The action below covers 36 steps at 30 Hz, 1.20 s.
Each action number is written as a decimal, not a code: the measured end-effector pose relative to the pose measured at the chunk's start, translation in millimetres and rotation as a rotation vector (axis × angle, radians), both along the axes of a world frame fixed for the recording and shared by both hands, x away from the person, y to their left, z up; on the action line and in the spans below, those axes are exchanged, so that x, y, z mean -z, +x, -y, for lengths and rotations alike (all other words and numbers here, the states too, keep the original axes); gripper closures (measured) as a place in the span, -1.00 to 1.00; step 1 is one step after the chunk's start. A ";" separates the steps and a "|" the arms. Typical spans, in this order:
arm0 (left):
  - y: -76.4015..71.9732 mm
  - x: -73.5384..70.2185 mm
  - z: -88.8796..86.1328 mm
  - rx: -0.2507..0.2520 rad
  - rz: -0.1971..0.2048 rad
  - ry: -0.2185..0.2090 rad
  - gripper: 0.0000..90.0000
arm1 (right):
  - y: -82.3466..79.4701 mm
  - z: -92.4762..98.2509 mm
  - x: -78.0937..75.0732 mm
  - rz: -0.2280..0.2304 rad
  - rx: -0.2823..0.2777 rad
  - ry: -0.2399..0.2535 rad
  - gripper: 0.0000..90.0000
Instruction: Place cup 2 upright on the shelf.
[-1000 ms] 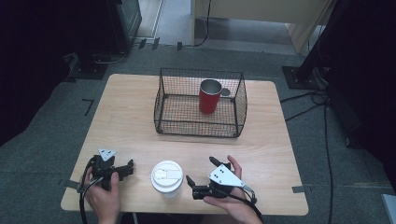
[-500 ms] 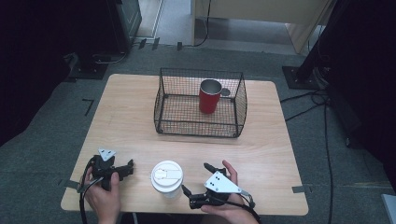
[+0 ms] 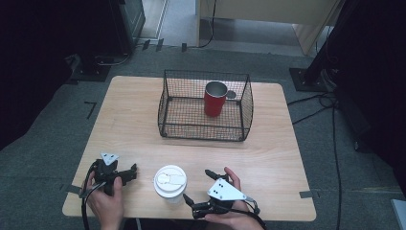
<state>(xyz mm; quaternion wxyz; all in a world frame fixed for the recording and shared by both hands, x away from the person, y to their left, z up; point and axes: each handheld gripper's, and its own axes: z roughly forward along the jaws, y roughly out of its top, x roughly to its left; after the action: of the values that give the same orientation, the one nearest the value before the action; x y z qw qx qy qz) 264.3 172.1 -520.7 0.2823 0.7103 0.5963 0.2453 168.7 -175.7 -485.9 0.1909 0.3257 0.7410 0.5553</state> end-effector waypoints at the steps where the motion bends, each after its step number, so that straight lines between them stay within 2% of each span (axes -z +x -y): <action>1: 0.0 0.0 0.0 0.000 0.000 0.000 -1.00 | -0.4 -0.4 -0.4 -0.003 -0.004 0.002 -1.00; 12: 0.0 0.0 0.1 -0.001 -0.001 -0.001 -1.00 | -4.2 -9.0 -6.6 0.010 -0.076 0.002 -0.99; 23: 0.0 0.0 0.1 -0.001 -0.001 -0.001 -1.00 | -1.1 -23.7 -14.9 0.059 -0.168 0.010 -0.89; 36: 0.0 0.0 0.1 -0.001 0.000 -0.001 -1.00 | 6.7 -45.1 -16.6 0.075 -0.198 0.019 -0.78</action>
<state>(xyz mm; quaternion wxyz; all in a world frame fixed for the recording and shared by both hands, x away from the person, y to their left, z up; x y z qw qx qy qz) 264.3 172.1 -520.7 0.2825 0.7100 0.5967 0.2450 175.4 -130.6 -469.3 0.1595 0.2316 0.7566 0.5903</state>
